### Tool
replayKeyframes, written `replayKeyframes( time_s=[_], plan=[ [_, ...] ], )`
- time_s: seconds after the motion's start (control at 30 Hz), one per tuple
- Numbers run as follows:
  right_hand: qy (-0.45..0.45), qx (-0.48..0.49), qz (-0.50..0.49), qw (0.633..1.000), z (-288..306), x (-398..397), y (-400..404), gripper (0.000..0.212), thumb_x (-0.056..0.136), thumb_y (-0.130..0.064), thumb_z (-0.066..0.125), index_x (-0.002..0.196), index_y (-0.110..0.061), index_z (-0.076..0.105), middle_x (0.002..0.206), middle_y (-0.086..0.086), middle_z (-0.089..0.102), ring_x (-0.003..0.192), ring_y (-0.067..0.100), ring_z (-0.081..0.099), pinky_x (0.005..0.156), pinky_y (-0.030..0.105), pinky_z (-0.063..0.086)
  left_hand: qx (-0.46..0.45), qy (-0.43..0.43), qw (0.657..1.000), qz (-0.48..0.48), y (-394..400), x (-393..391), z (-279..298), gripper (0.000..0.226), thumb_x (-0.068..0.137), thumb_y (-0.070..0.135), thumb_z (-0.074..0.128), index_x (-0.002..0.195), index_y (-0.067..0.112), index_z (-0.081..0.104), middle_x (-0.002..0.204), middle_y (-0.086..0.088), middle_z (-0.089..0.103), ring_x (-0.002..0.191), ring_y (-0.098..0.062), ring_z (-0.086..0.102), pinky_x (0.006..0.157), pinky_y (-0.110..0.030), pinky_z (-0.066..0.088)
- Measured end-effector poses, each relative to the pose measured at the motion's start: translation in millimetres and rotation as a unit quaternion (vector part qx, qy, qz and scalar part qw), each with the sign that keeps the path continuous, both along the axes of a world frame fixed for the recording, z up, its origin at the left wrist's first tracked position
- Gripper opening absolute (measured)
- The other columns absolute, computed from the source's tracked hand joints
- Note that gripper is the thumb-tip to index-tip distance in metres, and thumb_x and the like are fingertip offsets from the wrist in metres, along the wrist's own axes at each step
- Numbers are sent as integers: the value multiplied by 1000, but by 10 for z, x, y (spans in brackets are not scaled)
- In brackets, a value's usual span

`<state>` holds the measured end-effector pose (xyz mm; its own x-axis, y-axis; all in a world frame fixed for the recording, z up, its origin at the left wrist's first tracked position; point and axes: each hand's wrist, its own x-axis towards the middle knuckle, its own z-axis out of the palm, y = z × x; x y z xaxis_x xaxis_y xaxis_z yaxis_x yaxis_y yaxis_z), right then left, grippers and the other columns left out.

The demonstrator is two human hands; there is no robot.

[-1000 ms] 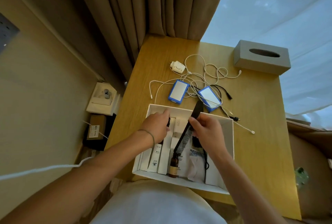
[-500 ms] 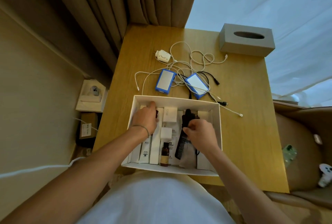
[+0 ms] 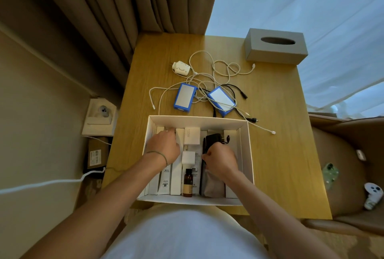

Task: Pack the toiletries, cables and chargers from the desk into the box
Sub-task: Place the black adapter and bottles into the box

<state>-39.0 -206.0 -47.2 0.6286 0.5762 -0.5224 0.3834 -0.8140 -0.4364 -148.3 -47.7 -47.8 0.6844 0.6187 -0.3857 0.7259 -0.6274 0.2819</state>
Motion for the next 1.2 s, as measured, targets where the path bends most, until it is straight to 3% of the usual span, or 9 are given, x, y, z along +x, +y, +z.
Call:
replayKeyframes(
  time_s=[0.1, 0.27, 0.4, 0.53, 0.73, 0.83, 0.93, 1.1, 1.2],
  plan=[
    [0, 18, 7, 1000, 48, 5, 12, 29, 97, -27, 62, 69, -20, 69, 65, -2, 66, 63, 14, 64, 63, 35, 60, 4, 9, 1000, -11, -12, -29, 45, 25, 92, 24, 50, 116, 20, 55, 68, 7, 51, 60, -13, 53, 54, -28, 44],
    [-5, 72, 17, 997, 276, 106, 123, 25, 95, -24, 57, 77, -20, 73, 67, -5, 69, 62, 9, 66, 62, 33, 60, 5, 24, 999, -35, -41, -41, 187, 19, 95, 31, 48, 109, 21, 56, 86, 1, 66, 74, -17, 63, 69, -35, 57],
    [-15, 141, 10, 990, 527, 264, 254, 18, 95, -30, 60, 87, -26, 76, 72, -12, 70, 66, 1, 64, 62, 23, 53, 20, -60, 998, -22, -25, 51, 381, 20, 95, 35, 53, 111, 27, 62, 88, 4, 70, 74, -14, 62, 65, -29, 52],
    [-21, 193, -20, 981, 729, 497, 438, 18, 94, -24, 60, 91, -24, 78, 75, -10, 74, 68, 3, 67, 68, 30, 59, -3, -158, 987, -2, 78, 263, 637, 15, 95, 34, 55, 104, 32, 66, 70, 11, 63, 63, -4, 59, 57, -27, 52],
    [1, 210, -70, 975, 743, 935, 764, 19, 95, -19, 61, 83, -22, 76, 65, -6, 70, 58, 6, 65, 59, 29, 58, -53, -208, 976, 37, 476, 693, 740, 13, 94, 24, 56, 98, 29, 68, 74, 10, 66, 67, -5, 62, 61, -32, 57],
    [-7, 210, -75, 975, 684, 1165, 958, 15, 96, -23, 63, 90, -23, 76, 69, -8, 71, 56, 4, 63, 51, 20, 47, -74, -218, 971, 63, 734, 967, 628, 17, 94, 18, 57, 104, 25, 69, 91, 7, 70, 83, -10, 65, 75, -37, 60],
    [-3, 212, -89, 973, 605, 1373, 1113, 14, 96, -25, 63, 95, -22, 76, 75, -9, 73, 66, 11, 69, 61, 31, 60, -50, -200, 977, 57, 980, 1209, 462, 21, 93, 15, 58, 109, 26, 66, 108, 5, 67, 97, -12, 63, 81, -37, 60],
    [17, 185, -83, 979, 395, 1628, 1263, 16, 97, -25, 61, 99, -20, 76, 77, -7, 73, 69, 12, 69, 69, 40, 63, 43, -136, 990, -5, 1393, 1619, 193, 46, 89, 4, 57, 129, 26, 58, 131, -1, 56, 112, -19, 56, 85, -33, 55],
    [20, 160, -84, 983, 286, 1714, 1276, 16, 98, -26, 60, 101, -21, 75, 78, -6, 72, 68, 16, 69, 69, 43, 63, 109, -50, 990, -74, 1612, 1856, 63, 68, 81, 3, 66, 142, 24, 45, 146, -5, 47, 135, -26, 40, 102, -39, 47]
  ],
)
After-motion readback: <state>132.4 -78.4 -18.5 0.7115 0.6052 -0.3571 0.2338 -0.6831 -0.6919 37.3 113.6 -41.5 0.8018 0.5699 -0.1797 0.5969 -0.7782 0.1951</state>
